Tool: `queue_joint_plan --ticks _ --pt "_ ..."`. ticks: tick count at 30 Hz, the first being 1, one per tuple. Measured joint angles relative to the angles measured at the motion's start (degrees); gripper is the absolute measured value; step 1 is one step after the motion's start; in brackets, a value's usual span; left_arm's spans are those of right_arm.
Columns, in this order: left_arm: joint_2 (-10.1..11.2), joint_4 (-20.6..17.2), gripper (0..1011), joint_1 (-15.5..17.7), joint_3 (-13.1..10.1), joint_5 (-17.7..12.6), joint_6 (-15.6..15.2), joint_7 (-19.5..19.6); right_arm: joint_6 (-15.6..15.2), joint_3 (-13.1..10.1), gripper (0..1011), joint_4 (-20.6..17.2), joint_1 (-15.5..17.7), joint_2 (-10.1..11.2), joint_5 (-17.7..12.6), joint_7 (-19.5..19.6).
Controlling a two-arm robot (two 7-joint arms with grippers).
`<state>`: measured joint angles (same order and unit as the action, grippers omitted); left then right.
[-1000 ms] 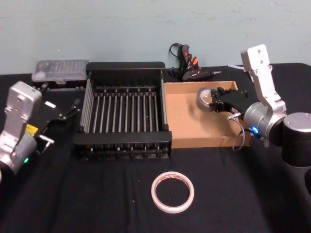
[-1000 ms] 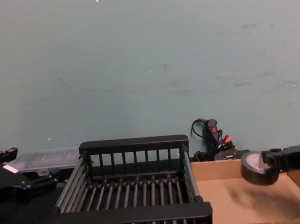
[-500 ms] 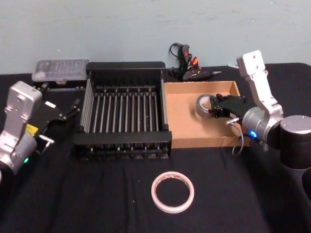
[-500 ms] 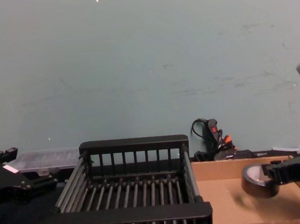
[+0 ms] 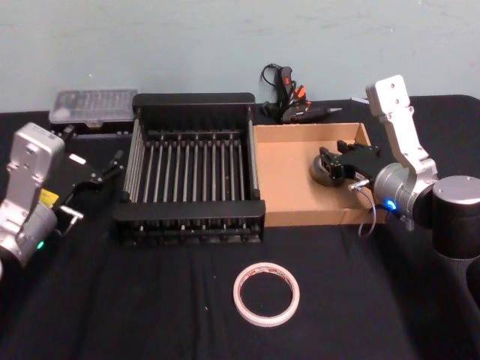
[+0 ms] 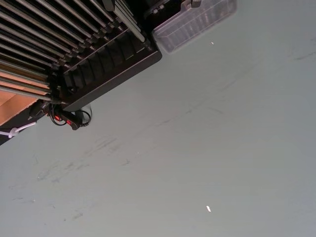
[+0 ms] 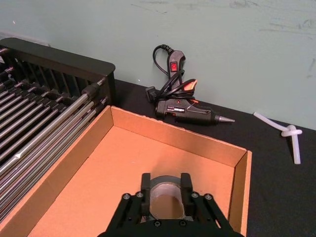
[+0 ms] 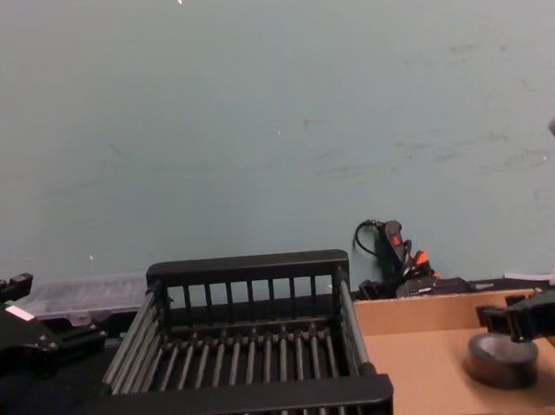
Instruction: Pick up the white tape and place it into the black box , Pick up the silver tape and place it into the brown box.
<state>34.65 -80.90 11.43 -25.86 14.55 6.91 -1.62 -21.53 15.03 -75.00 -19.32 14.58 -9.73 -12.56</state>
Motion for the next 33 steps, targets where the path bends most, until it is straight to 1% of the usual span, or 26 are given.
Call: queue_joint_plan --ticks 1,3,5,6,7,9,10,14,17,20,21,23,33 --pt "0.0 0.0 1001 0.0 0.0 0.0 0.0 0.0 0.0 0.0 386 0.0 0.0 0.0 0.0 0.0" --pt "0.0 0.0 1001 0.0 0.0 0.0 0.0 0.0 0.0 0.0 425 0.0 0.0 0.0 0.0 0.0" --pt "0.0 0.0 1001 0.0 0.0 0.0 0.0 0.0 0.0 0.0 507 0.0 0.0 0.0 -0.1 0.0" --pt "0.0 0.0 1001 0.0 0.0 0.0 0.0 0.0 0.0 0.0 517 0.0 0.0 0.0 -0.1 0.0" --pt "0.0 0.0 1001 0.0 0.0 0.0 0.0 0.0 0.0 0.0 588 0.0 0.0 0.0 -0.1 0.0" --pt "0.0 0.0 1001 0.0 0.0 0.0 0.0 0.0 0.0 0.0 626 0.0 0.0 0.0 -0.1 0.0" --pt "0.0 0.0 1001 0.0 0.0 0.0 0.0 0.0 0.0 0.0 686 0.0 0.0 0.0 -0.1 0.0" --pt "0.0 0.0 1001 0.0 0.0 0.0 0.0 0.0 0.0 0.0 762 -0.1 0.0 0.0 -0.1 0.1" --pt "0.0 0.0 1001 0.0 0.0 0.0 0.0 0.0 0.0 0.0 872 -0.1 0.0 0.0 -0.1 0.1" --pt "0.0 0.0 1001 0.0 0.0 0.0 0.0 0.0 0.0 0.0 938 -0.1 0.0 0.0 -0.1 0.1" --pt "0.0 0.0 1001 0.0 0.0 0.0 0.0 0.0 0.0 0.0 982 -0.1 0.0 0.0 -0.1 0.1" --pt "0.0 0.0 1001 0.0 0.0 0.0 0.0 0.0 0.0 0.0 1002 -0.1 0.0 0.0 -0.2 0.1" --pt "0.0 0.0 1001 0.0 0.0 0.0 0.0 0.0 0.0 0.0 1002 -0.1 0.0 0.0 -0.1 0.1"
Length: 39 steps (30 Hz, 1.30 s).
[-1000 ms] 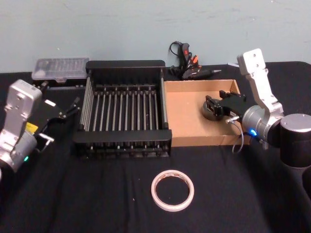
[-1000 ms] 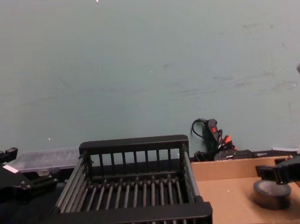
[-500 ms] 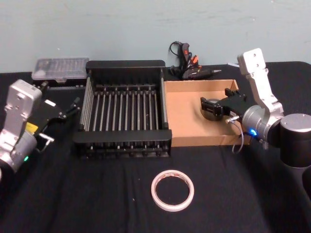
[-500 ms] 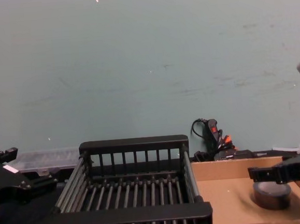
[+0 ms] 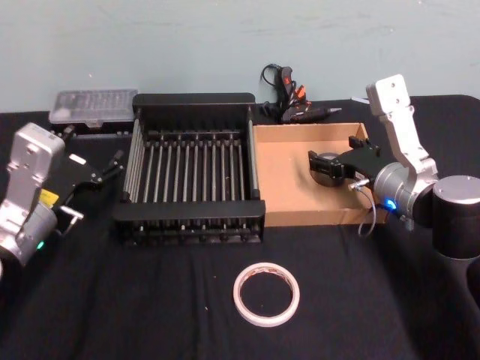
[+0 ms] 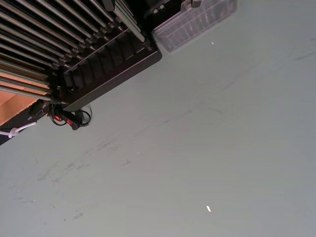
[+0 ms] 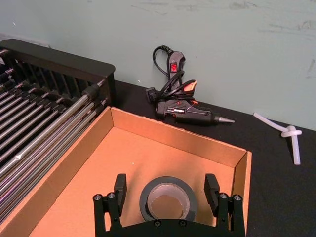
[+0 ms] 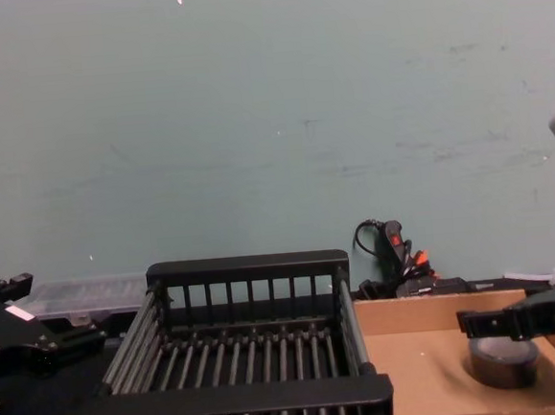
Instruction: Pick up the white tape and place it into the black box , Pick up the silver tape and place it into the brown box.
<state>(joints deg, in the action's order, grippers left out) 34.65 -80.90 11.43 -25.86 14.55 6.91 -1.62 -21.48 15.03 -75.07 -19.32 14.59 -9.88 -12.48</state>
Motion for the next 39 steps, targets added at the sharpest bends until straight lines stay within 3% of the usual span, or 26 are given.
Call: queue_joint_plan --ticks 7,13,26,39 --pt "0.0 0.0 1001 0.0 0.0 0.0 0.0 0.0 0.4 -1.0 1002 -2.4 1.3 0.2 -0.2 -1.1" --pt "0.0 0.0 1001 0.0 0.0 0.0 0.0 0.0 0.8 -1.7 1002 -6.9 3.8 1.7 -1.1 -3.3" --pt "0.0 0.0 1001 0.0 0.0 0.0 0.0 0.0 8.0 -1.8 1002 -16.1 12.0 8.5 -5.6 -11.5" --pt "0.0 0.0 1001 0.0 0.0 0.0 0.0 0.0 15.5 -1.1 1003 -19.3 18.6 14.9 -9.7 -19.4"
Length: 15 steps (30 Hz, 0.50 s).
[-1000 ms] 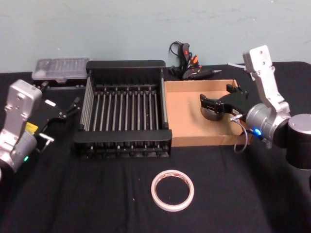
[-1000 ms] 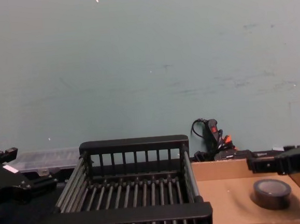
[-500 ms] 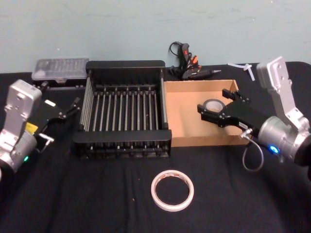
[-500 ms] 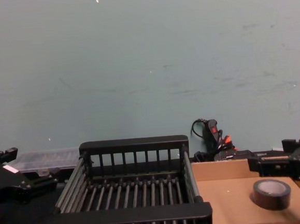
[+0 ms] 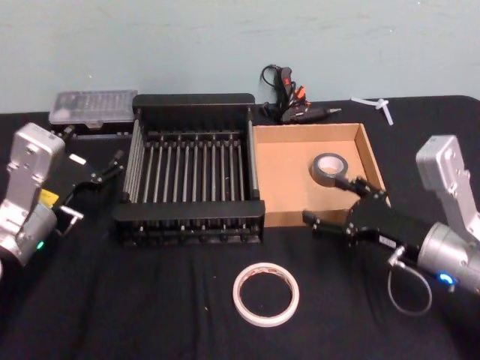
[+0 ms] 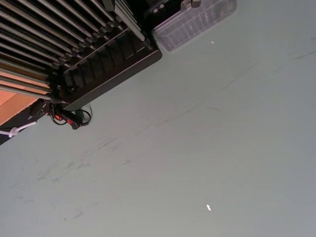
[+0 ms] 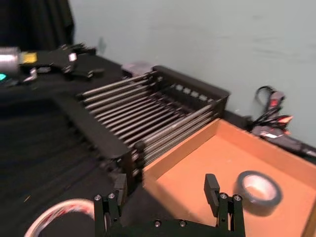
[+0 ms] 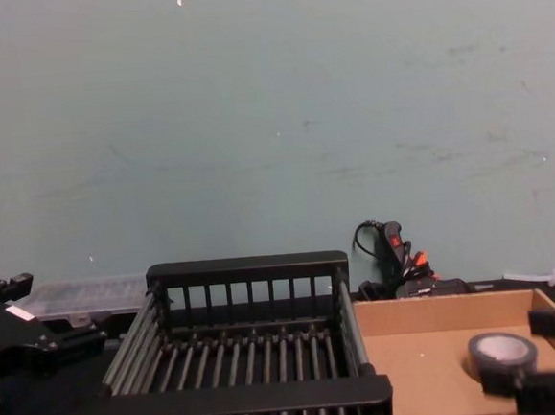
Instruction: Pick up the white tape and place it into the black box , Pick up the silver tape and place it into the brown box.
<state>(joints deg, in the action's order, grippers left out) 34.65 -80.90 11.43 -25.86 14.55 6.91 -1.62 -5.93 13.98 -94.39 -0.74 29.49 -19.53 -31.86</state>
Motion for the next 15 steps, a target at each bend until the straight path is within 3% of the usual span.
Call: queue_joint_plan --ticks 6,15 --pt "0.0 0.0 1001 0.0 0.0 0.0 0.0 0.0 1.1 1.8 1002 -0.7 1.8 2.4 0.0 -1.5" --pt "0.0 0.0 1001 0.0 0.0 0.0 0.0 0.0 1.2 5.0 1003 -1.2 2.3 4.1 1.4 -1.6"
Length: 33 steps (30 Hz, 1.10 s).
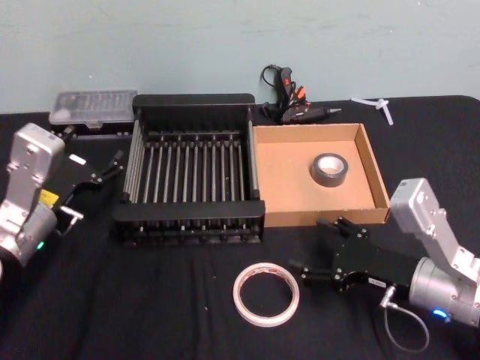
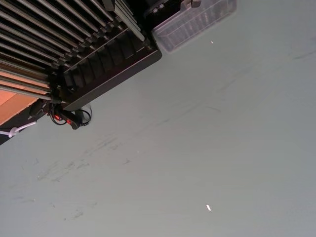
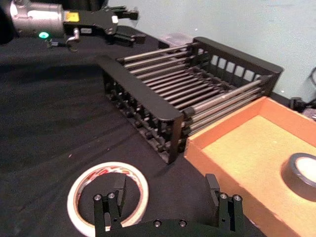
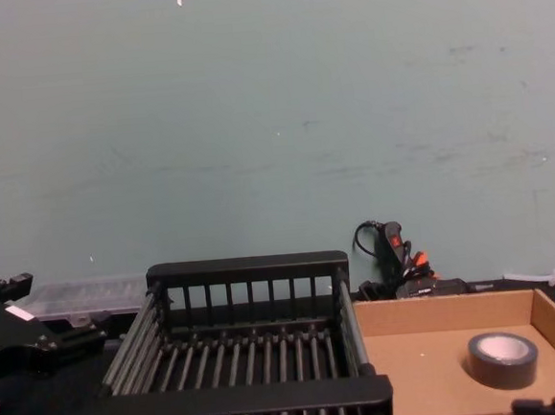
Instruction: Pick up the white tape and place it into the black box , Pick up the silver tape and place it into the brown box.
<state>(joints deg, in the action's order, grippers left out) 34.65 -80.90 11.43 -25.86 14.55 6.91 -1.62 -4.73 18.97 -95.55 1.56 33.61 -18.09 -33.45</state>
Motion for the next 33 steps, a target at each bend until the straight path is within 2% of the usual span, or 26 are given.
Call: queue_joint_plan --ticks 9,17,23,33 --pt "0.0 0.0 1001 0.0 0.0 0.0 0.0 0.0 -0.3 3.7 1002 0.5 -1.7 0.6 1.4 -0.1" --pt "0.0 0.0 1001 0.0 0.0 0.0 0.0 0.0 -1.9 6.6 1002 1.6 -3.4 0.8 2.7 0.8" --pt "0.0 0.0 1001 0.0 0.0 0.0 0.0 0.0 -3.6 8.2 1002 2.3 -4.4 0.6 3.9 1.9" --pt "0.0 0.0 1001 0.0 0.0 0.0 0.0 0.0 -4.8 9.5 1002 3.3 -5.5 -0.3 4.3 2.2"
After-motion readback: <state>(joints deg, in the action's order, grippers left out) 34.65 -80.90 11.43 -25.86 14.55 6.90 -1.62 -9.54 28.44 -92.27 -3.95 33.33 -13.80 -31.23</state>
